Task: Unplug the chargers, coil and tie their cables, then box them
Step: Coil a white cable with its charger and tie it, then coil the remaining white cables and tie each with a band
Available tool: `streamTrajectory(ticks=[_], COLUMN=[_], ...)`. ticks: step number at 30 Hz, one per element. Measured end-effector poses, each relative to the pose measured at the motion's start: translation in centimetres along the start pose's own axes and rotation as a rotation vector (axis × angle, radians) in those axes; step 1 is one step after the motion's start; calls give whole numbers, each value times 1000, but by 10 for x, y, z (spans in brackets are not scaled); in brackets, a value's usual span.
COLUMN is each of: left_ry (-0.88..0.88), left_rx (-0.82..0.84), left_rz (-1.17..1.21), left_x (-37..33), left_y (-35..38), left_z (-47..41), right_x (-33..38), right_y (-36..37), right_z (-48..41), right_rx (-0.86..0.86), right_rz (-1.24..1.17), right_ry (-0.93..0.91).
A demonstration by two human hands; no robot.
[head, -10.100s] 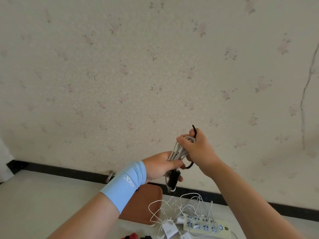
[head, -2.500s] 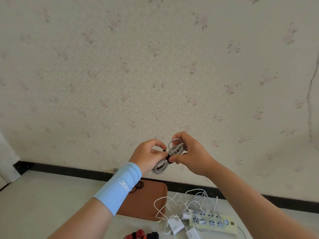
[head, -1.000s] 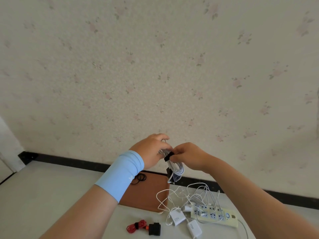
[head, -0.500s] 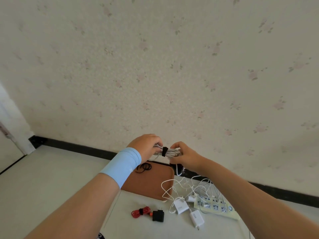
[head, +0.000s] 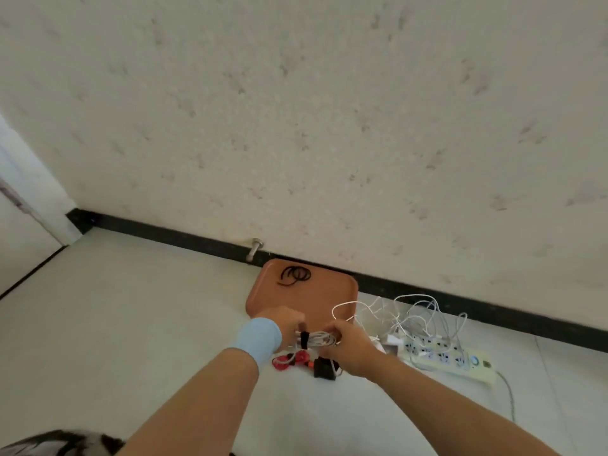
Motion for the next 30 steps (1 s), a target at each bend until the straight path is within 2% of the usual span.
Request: streamTrajectory(ticks=[5, 12, 17, 22, 27, 30], left_ry=[-69, -34, -23, 39, 156, 295], left_rx=[120, 134, 74, -51, -167, -267], left_rz=[34, 31, 93, 130, 194, 174], left_x=[13, 29, 32, 13, -35, -77], left_y=[68, 114, 118, 104, 71, 58], left_z=[-33, -60, -71, -76, -73, -76], right_x=[-41, -71, -80, -81, -86, -107], right_y=[56, 94, 102, 85, 36, 2], right_z=[-18, -39, -47, -42, -28, -13], right_rx=[79, 130, 163, 171, 55, -42], right_rz=[57, 174, 297, 303, 364, 408], right_ry=[48, 41, 56, 63, 121, 213])
Point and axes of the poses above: each hand's wrist, its own z-axis away from the middle knuckle, its own y-axis out of the palm, x = y × z, the point moved 5 cm from there along -z, towards the middle knuckle, and after that the axes turned 10 degrees about z, right-handed, at the moved point
